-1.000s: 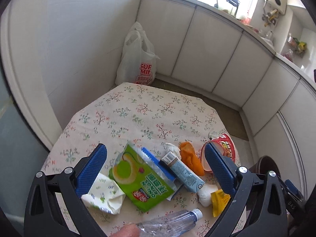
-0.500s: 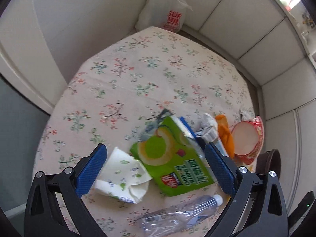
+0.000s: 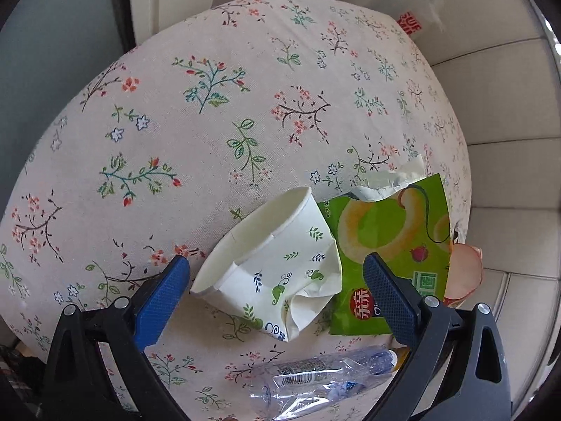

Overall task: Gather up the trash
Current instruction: 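Grasp the white paper cup with the left gripper while the right gripper grasps the green snack bag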

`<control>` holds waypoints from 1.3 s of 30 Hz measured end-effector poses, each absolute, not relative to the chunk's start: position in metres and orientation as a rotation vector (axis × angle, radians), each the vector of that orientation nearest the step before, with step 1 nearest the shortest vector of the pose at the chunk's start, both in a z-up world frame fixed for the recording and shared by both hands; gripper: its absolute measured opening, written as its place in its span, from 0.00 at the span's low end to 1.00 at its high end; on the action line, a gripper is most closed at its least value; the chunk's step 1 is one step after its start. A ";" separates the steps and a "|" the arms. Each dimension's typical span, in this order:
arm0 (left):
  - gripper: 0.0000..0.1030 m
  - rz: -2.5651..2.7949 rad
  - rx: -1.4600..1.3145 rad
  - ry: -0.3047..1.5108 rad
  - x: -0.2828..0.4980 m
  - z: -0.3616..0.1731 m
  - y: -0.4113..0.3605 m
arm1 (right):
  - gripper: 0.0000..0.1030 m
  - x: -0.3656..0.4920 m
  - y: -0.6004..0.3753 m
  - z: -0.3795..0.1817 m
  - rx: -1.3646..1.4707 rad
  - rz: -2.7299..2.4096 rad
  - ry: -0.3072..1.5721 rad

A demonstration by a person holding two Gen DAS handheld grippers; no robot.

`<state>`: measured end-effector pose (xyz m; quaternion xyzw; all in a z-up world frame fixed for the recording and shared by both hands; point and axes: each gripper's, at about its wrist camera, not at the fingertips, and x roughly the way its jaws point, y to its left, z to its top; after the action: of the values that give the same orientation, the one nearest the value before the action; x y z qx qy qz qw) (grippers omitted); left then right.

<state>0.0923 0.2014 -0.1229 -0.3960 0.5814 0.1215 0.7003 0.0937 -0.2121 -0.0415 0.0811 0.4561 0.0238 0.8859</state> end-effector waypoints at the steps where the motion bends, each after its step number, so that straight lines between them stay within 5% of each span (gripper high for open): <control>1: 0.93 0.254 -0.865 1.293 0.094 -0.123 0.202 | 0.93 0.094 -0.212 -0.043 0.169 0.049 0.952; 4: 0.91 0.205 -0.776 1.306 0.101 -0.118 0.194 | 0.93 0.096 -0.213 -0.045 0.176 0.050 0.967; 6: 0.80 0.153 -0.704 1.333 0.106 -0.118 0.185 | 0.93 0.097 -0.212 -0.046 0.177 0.055 0.973; 11: 0.31 0.077 -0.658 1.389 0.106 -0.125 0.173 | 0.93 0.097 -0.207 -0.046 0.162 0.066 0.965; 14: 0.17 0.036 -0.636 1.384 0.104 -0.122 0.167 | 0.93 0.097 -0.202 -0.047 0.156 0.073 0.965; 20: 0.05 -0.041 -0.614 1.350 0.100 -0.108 0.153 | 0.93 0.099 -0.187 -0.047 0.153 0.167 0.960; 29: 0.04 0.027 -0.449 1.139 0.085 -0.047 0.161 | 0.93 0.101 -0.119 -0.037 -0.057 0.473 0.908; 34: 0.08 -0.024 -0.584 1.238 0.086 -0.066 0.185 | 0.93 0.109 -0.093 -0.048 -0.069 0.601 0.985; 36: 0.23 0.010 -0.556 1.293 0.091 -0.080 0.188 | 0.93 0.105 -0.090 -0.048 -0.069 0.620 0.977; 38: 0.57 0.006 -0.559 1.320 0.097 -0.093 0.186 | 0.93 0.100 -0.088 -0.047 -0.074 0.630 0.965; 39: 0.57 -0.001 -0.560 1.321 0.099 -0.095 0.187 | 0.93 0.098 -0.088 -0.047 -0.079 0.627 0.963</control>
<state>0.0989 0.1868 -0.0952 -0.2565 0.6053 -0.0003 0.7535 0.0984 -0.0881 -0.0469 -0.0375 0.4552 0.2965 0.8387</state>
